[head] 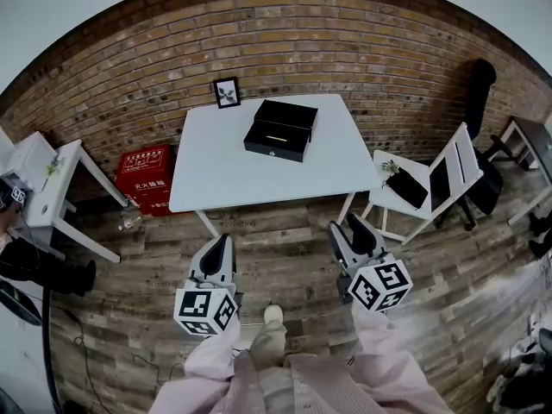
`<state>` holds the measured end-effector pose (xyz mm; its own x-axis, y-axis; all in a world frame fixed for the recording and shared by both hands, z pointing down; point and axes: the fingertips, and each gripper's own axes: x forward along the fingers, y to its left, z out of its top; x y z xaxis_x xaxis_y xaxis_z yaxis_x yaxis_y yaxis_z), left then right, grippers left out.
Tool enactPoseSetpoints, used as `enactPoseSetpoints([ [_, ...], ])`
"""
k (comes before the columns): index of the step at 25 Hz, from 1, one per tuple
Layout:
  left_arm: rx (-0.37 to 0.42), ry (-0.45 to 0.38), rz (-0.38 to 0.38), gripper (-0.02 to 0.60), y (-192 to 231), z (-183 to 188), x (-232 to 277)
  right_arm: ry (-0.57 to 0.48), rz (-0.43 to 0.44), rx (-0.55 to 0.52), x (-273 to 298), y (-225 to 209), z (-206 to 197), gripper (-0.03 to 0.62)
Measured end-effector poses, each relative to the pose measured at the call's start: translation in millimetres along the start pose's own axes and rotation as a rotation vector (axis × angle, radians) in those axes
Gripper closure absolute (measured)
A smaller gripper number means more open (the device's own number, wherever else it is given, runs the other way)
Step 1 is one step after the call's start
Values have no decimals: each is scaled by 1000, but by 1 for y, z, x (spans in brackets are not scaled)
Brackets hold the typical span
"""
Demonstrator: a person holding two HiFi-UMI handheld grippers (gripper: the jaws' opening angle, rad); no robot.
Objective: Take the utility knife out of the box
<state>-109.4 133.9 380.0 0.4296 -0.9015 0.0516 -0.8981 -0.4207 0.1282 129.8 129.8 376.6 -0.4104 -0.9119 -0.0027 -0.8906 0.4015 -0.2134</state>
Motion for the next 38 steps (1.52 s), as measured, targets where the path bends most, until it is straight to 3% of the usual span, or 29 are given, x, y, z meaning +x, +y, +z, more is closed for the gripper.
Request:
enactPoseSetpoints([
  [16,-20,41,-51,589,70,5,118,34,-48,15,119,-38,-4,421],
  [30,-37,68,-75,589,100,-6,170,67,-64,28,173,-52,-19,421],
  [38,-60,90,-52,589,120,-15,213,109,-37,31,222,-74,-28,421],
])
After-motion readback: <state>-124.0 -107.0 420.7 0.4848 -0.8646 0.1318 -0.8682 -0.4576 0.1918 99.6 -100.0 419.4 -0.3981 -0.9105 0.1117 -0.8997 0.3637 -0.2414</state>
